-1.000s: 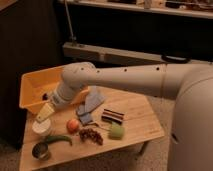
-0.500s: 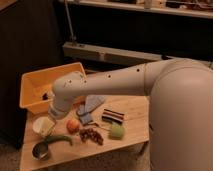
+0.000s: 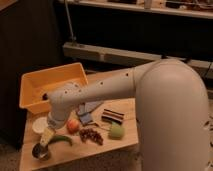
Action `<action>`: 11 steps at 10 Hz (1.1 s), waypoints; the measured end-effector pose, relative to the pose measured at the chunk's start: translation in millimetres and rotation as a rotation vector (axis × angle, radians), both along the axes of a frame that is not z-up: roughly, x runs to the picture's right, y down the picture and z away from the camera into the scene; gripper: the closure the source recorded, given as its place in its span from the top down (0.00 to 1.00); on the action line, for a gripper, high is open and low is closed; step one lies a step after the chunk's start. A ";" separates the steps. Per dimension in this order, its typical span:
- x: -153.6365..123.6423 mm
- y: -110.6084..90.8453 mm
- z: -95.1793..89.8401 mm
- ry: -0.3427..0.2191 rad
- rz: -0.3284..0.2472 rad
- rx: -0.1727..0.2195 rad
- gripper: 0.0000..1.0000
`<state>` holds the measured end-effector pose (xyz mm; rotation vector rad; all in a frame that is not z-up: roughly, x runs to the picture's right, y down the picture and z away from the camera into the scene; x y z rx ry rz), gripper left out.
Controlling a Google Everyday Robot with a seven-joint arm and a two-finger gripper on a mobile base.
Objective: Place pepper in metal cup
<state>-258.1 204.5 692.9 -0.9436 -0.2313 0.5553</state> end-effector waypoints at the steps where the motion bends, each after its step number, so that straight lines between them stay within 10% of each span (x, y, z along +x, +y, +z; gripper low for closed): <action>1: 0.4 3.8 6.9 -0.001 0.000 0.001 0.76; 5: 3.0 -6.3 20.2 -0.008 0.020 0.030 0.47; 11: -7.5 -1.9 31.9 -0.072 -0.070 0.054 0.74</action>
